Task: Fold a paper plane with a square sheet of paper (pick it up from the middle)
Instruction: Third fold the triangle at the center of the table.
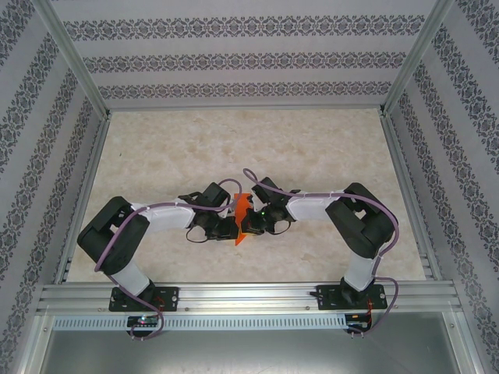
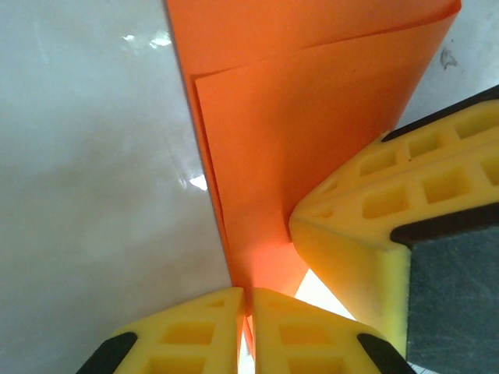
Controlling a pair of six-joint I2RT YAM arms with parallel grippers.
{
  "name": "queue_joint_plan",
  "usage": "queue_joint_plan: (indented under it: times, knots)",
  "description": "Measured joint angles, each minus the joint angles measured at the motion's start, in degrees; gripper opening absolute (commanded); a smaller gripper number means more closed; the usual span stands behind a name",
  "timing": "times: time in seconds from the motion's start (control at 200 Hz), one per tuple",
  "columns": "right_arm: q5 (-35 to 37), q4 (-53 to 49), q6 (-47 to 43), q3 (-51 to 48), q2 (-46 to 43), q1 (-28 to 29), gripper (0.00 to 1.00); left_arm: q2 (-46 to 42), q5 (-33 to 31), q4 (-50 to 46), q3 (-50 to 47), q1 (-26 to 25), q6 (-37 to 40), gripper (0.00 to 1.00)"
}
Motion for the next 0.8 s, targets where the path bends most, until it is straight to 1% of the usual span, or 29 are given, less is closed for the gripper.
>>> queue_joint_plan:
  times: [0.08,0.15,0.285,0.44,0.609,0.799]
  knots:
    - [0.07,0.04,0.0,0.0,0.0,0.0,0.05,-1.9,-0.61,-1.16,-0.04,-0.09,0.07,0.19]
    - [0.07,0.04,0.02,0.02,0.0,0.0,0.05,-4.39,-0.5,-1.36,-0.04,-0.09,-0.15,0.2]
    - [0.04,0.04,0.02,0.02,0.07,-0.04,0.05,-7.67,0.59,0.0,-0.04,-0.15,-1.68,0.15]
    - [-0.02,0.09,0.09,0.02,0.07,-0.04,0.05,-6.16,1.64,2.1,-0.04,-1.27,-4.04,0.08]
    - [-0.39,-0.35,-0.26,0.0,0.11,-0.9,0.05,-4.55,2.78,5.03,-0.26,-1.49,-6.25,0.08]
    - [-0.72,-0.85,-0.66,-0.02,0.09,-1.79,0.05,-3.58,2.89,6.84,-0.31,-1.49,-7.3,0.04]
